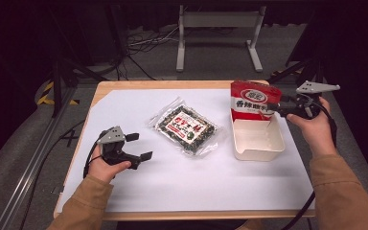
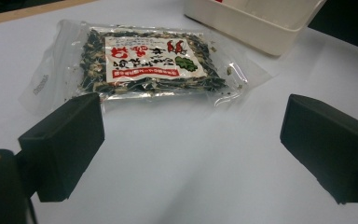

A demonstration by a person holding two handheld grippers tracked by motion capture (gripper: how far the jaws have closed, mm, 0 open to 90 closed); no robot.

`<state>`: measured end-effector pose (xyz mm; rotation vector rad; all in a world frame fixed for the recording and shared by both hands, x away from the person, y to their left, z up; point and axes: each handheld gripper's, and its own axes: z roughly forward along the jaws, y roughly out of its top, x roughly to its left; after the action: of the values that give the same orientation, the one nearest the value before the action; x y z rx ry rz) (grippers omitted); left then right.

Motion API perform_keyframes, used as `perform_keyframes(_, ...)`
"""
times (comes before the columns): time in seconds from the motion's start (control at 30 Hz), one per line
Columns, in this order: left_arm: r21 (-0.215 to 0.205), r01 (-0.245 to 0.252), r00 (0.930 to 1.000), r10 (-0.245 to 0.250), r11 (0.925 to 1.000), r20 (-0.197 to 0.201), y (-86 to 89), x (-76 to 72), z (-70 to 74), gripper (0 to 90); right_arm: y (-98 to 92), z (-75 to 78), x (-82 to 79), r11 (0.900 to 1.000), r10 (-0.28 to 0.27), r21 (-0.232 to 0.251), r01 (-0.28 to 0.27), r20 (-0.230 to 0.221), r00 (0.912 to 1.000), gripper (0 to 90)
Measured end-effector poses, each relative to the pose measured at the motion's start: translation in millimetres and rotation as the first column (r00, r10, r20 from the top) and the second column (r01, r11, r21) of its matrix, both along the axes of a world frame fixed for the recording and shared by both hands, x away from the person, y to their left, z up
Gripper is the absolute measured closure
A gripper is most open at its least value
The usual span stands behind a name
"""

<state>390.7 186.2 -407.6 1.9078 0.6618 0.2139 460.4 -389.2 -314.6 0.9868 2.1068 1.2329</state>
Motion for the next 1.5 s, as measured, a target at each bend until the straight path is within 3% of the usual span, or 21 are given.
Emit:
perform_keyframes(0.13, 0.005, -0.003, 0.9999, 0.003, 1.0000, 0.016, -0.8, 0.9, 1.0, 9.9, -5.9, 2.4, -13.7, 1.000, -0.026, 0.010, 0.026, 0.010, 0.9996, 41.7)
perform_keyframes(0.33, 0.002, -0.007, 1.0000, 0.007, 1.0000, 0.006, -3.6, 2.3, 4.2, 10.1, -7.6, 6.4, -36.4, 0.999, -0.047, 0.012, 0.047, 0.011, 0.9988, 41.1)
perform_keyframes(0.5, 0.011, -0.015, 0.9999, 0.015, 0.9998, 0.005, -6.6, 4.1, 7.1, 10.1, 0.9, 9.0, -57.8, 0.999, -0.023, 0.028, 0.023, -0.005, 0.9997, 41.9)
perform_keyframes(0.73, 0.038, -0.021, 0.9997, 0.021, 0.9990, -0.010, -8.2, 7.4, 11.9, 13.0, 22.6, 5.1, -86.2, 0.998, 0.029, 0.049, -0.030, 0.014, 0.9995, 42.2)
perform_keyframes(0.93, 0.042, -0.032, 0.9994, 0.033, 0.9986, -0.007, -8.8, 10.1, 15.0, 13.8, 37.0, -1.6, -98.3, 0.996, 0.069, 0.059, -0.070, 0.019, 0.9975, 41.0)
perform_keyframes(1.0, 0.030, -0.037, 0.9989, 0.037, 0.9989, -0.029, -8.9, 10.4, 15.4, 14.2, 41.1, -3.9, -101.6, 0.995, 0.074, 0.063, -0.076, 0.029, 0.9968, 39.4)
perform_keyframes(1.07, 0.018, -0.036, 0.9986, 0.037, 0.9992, -0.038, -9.0, 11.7, 15.7, 15.3, 44.7, -6.9, -104.2, 0.992, 0.085, 0.085, -0.088, 0.034, 0.9958, 37.6)
perform_keyframes(1.23, 0.033, -0.051, 0.9980, 0.052, 0.9982, -0.036, -13.5, 13.6, 14.8, 15.8, 53.6, -16.1, -111.4, 0.986, 0.104, 0.127, -0.110, 0.056, 0.9930, 36.3)
perform_keyframes(1.37, 0.037, -0.077, 0.9967, 0.078, 0.9964, -0.024, -16.2, 22.3, 16.4, 15.9, 58.0, -20.2, -111.9, 0.984, 0.126, 0.122, -0.131, 0.048, 0.9909, 36.3)
perform_keyframes(1.5, 0.015, -0.098, 0.9941, 0.099, 0.9950, -0.045, -19.3, 30.8, 17.1, 18.2, 64.8, -23.5, -113.6, 0.980, 0.157, 0.120, -0.161, 0.042, 0.9867, 42.1)
